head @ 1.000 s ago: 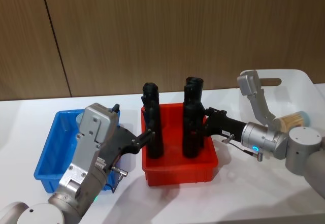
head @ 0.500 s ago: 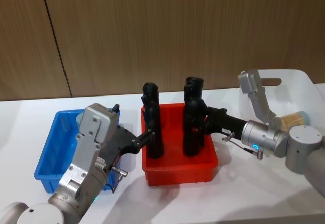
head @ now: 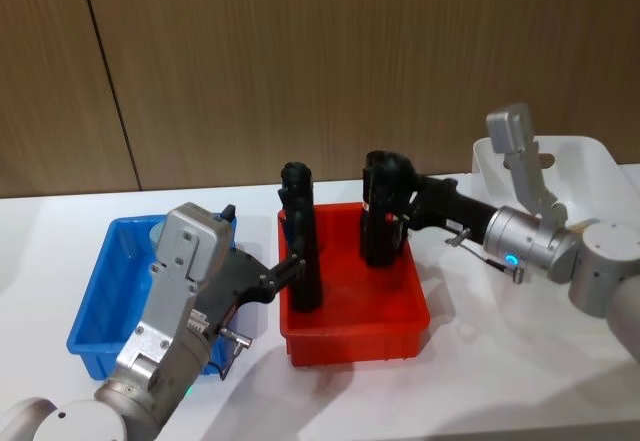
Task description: Pick the cotton swabs from the blue box and place them into the white box.
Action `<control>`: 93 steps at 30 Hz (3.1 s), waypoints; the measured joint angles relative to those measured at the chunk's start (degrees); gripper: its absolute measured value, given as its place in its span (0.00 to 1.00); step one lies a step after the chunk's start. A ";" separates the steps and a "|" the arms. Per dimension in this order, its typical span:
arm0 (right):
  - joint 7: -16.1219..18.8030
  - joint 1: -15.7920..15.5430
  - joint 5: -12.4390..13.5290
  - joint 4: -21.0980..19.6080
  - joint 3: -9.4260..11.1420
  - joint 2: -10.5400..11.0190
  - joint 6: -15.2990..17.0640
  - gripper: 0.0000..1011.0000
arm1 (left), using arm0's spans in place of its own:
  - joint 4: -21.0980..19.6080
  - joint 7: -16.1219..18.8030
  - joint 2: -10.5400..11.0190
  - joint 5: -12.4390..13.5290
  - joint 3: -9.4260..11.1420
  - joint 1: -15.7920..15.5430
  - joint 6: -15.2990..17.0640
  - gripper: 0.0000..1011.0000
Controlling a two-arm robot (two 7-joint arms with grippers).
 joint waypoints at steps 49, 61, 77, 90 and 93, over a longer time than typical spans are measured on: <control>-22.06 -18.88 -10.63 -48.86 10.72 12.95 22.06 0.35 | 0.00 0.00 0.00 0.00 0.00 0.00 0.00 0.99; -23.45 -15.29 -11.89 -37.80 12.44 14.35 20.81 0.36 | 0.00 0.00 0.00 0.01 0.00 0.00 0.00 0.99; -23.94 -11.60 -12.22 -28.22 13.08 14.92 18.24 0.82 | 0.00 0.00 0.00 0.00 0.00 0.00 0.00 0.99; -24.06 -11.88 -11.79 -28.14 13.44 15.16 18.07 0.99 | 0.00 0.00 0.00 0.00 -0.01 0.00 0.00 0.99; -24.09 -11.96 -11.65 -28.23 13.48 15.18 18.06 0.99 | 0.00 0.00 0.00 0.00 -0.01 0.00 0.00 0.99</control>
